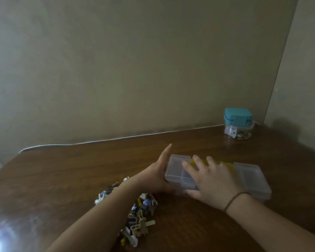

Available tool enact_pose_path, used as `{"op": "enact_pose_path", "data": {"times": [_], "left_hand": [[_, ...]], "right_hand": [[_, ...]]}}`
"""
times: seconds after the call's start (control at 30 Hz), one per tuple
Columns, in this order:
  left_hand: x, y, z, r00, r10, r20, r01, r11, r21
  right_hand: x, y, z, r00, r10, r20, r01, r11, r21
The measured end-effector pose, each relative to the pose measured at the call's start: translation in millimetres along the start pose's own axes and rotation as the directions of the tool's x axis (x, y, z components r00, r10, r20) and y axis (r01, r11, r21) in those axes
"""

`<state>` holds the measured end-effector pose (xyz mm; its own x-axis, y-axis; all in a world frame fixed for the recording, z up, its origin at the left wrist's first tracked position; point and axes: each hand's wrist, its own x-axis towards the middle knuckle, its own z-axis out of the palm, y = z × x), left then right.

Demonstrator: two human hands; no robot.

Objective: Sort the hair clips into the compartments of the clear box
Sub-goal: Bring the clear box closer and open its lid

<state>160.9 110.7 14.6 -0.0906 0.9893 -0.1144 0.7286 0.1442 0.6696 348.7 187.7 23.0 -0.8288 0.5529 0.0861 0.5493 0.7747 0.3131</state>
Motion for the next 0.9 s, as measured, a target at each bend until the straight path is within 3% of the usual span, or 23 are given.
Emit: {"op": "enact_pose_path", "data": {"times": [0.2,0.37,0.47,0.53,0.6,0.67,0.8,0.9], "left_hand": [[-1,-1,6,0.997,-0.057,-0.053,0.055,0.998,-0.038],[-1,1,5,0.995,-0.089,-0.051,0.088,0.996,-0.035],[1,1,4,0.997,-0.077,-0.015,0.076,0.996,-0.044],[2,0,4,0.997,-0.074,-0.009,0.073,0.996,-0.046],[1,0,6,0.996,-0.085,-0.016,0.084,0.995,-0.051],[0,2,7,0.996,-0.086,-0.014,0.085,0.995,-0.057],[1,3,6,0.998,-0.07,-0.007,0.069,0.996,-0.062],[2,2,5,0.998,-0.061,-0.006,0.061,0.998,-0.032]], "right_hand": [[-2,0,3,0.997,-0.039,0.072,0.049,0.99,-0.134],[4,11,-20,0.991,-0.1,0.092,0.108,0.99,-0.092],[7,34,-42,0.989,-0.103,-0.11,0.092,0.991,-0.099],[19,56,-45,0.91,-0.051,-0.411,-0.004,0.991,-0.131],[33,86,-39,0.848,0.092,-0.522,-0.101,0.995,0.012],[43,111,-28,0.87,0.255,-0.421,-0.19,0.963,0.191],[44,133,9,0.959,0.237,-0.156,-0.182,0.936,0.301],[38,135,33,0.981,0.191,-0.008,-0.137,0.729,0.671]]}}
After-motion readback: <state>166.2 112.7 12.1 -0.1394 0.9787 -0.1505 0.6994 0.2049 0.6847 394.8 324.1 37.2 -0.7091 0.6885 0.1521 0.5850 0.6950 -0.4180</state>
